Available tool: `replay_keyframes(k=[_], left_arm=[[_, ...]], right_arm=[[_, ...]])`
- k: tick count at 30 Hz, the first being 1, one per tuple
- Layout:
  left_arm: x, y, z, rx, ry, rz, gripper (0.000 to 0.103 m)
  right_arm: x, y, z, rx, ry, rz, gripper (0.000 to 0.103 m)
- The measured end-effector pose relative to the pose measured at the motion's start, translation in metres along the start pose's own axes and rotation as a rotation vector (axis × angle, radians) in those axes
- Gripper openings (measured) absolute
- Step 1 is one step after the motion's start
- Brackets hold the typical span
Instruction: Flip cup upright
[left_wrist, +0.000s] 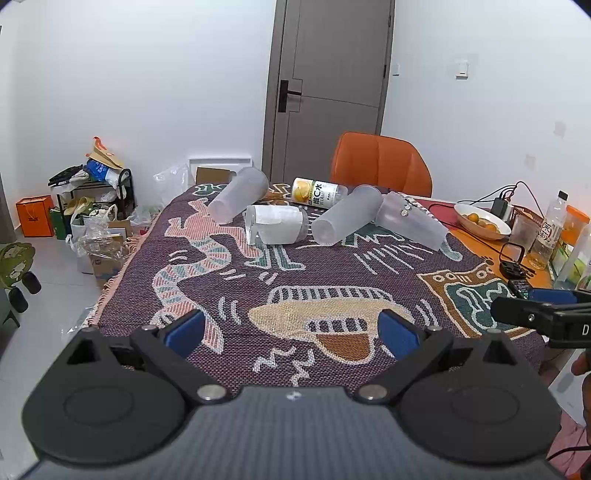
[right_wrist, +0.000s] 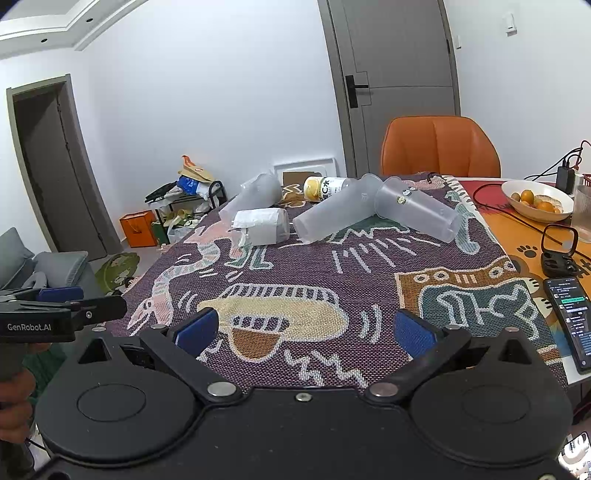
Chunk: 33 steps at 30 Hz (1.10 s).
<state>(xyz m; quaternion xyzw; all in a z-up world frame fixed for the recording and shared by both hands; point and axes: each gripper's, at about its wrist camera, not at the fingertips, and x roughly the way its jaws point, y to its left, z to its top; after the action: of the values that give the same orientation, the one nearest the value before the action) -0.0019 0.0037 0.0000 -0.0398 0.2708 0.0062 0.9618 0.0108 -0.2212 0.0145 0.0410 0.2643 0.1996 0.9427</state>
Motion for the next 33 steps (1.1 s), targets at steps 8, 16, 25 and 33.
replay_keyframes(k=[8, 16, 25, 33], left_arm=[[0.0, 0.0, 0.0, 0.0, 0.0, 0.0, 0.099], [0.001, 0.003, 0.002, 0.0, 0.006, 0.001, 0.099], [0.027, 0.014, 0.004, -0.029, 0.036, 0.008, 0.099], [0.061, 0.029, 0.017, -0.065, 0.051, 0.03, 0.099]], right_arm=[[0.0, 0.0, 0.0, 0.0, 0.0, 0.0, 0.103], [0.002, 0.001, 0.0, 0.005, 0.001, 0.014, 0.103], [0.023, -0.007, 0.001, 0.046, 0.032, 0.039, 0.103], [0.054, -0.023, 0.018, 0.108, 0.053, 0.031, 0.103]])
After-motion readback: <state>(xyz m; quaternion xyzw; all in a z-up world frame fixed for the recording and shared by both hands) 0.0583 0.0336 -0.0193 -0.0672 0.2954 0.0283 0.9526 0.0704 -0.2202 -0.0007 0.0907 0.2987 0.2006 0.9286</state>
